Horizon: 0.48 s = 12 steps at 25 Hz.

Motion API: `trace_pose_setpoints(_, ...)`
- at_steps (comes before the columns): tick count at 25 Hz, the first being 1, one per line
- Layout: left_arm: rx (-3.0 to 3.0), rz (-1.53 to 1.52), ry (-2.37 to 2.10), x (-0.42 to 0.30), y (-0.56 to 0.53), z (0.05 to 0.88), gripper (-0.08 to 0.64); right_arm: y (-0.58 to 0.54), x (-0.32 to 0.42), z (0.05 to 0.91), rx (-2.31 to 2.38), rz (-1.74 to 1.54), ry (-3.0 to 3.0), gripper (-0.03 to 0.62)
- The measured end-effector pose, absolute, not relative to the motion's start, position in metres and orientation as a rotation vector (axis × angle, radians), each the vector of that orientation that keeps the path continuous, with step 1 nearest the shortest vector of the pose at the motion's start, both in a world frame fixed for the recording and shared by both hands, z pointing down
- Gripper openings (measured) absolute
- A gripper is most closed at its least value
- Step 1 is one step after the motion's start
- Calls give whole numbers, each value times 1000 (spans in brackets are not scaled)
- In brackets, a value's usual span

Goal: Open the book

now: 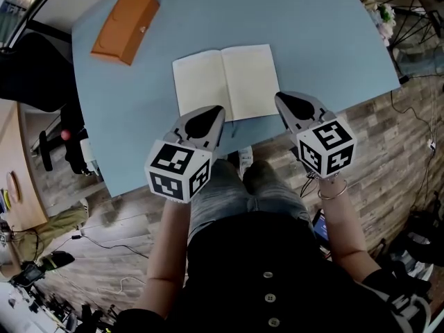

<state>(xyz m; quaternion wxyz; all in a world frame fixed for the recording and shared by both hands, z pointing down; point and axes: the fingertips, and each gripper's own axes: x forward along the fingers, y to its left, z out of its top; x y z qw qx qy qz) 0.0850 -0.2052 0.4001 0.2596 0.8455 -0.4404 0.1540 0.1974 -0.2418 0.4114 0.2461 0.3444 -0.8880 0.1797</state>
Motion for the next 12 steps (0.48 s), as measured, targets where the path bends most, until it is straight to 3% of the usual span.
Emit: trace_pose_setpoints(12, 2438, 372, -1193, 71, -218, 349, 12, -242, 164, 350, 978, 367, -2539, 6)
